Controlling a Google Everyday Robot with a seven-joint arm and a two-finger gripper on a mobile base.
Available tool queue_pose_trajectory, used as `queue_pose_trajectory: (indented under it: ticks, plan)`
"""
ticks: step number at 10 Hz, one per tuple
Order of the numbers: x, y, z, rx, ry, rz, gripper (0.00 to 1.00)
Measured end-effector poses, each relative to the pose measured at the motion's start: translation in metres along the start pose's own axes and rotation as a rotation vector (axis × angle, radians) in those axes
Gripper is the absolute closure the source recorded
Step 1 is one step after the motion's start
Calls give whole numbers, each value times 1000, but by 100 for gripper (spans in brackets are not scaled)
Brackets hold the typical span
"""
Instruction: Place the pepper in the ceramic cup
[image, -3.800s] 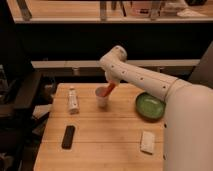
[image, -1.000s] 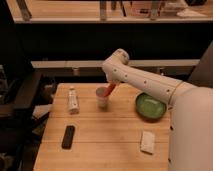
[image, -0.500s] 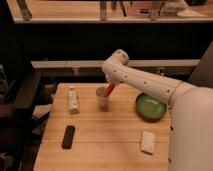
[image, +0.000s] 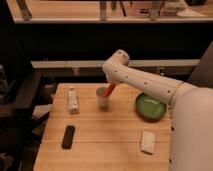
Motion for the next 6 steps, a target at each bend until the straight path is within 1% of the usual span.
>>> queue_pose_trajectory:
  ticks: [2,3,4,5,6]
  plan:
    - [1,1,0,-1,5,0,35]
    - [1,1,1,2,5,-1,28]
    - [1,1,1,7,5,-7,23]
    - [1,3,1,8,6,-8,20]
    - [2,5,1,8,8,-9,20]
